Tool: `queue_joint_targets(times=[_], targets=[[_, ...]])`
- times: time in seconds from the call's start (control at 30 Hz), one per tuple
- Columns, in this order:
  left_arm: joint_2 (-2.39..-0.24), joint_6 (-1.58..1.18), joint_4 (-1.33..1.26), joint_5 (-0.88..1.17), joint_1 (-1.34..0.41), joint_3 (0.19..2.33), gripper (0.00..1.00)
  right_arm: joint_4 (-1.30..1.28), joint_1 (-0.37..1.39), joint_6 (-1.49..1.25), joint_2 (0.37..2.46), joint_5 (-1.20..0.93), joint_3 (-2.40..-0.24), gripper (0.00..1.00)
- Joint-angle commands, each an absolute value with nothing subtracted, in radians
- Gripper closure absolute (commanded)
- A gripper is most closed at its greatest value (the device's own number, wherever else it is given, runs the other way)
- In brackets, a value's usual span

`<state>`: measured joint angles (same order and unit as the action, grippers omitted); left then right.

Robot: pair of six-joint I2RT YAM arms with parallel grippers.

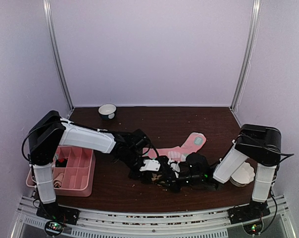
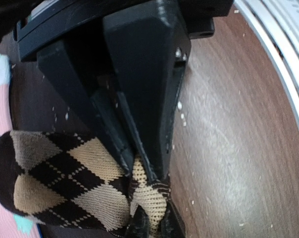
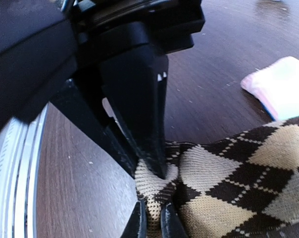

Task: Roll the socks
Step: Roll the sock.

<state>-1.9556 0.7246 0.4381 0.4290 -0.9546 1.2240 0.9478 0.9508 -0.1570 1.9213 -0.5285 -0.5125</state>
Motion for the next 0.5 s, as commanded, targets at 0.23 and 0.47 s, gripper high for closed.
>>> queue_joint_targets(times=[0.23,0.47], targets=[[-2.048,0.605,0.751,0.490,-0.909,1.302,1.00,0.824,0.950,-0.086,1.710,-0.268,-0.310,0.65],[-2.059,0.551,0.853,0.523,-0.904,1.286,1.00,0.826,0.970,-0.065,1.519,-0.056,-0.238,0.57]])
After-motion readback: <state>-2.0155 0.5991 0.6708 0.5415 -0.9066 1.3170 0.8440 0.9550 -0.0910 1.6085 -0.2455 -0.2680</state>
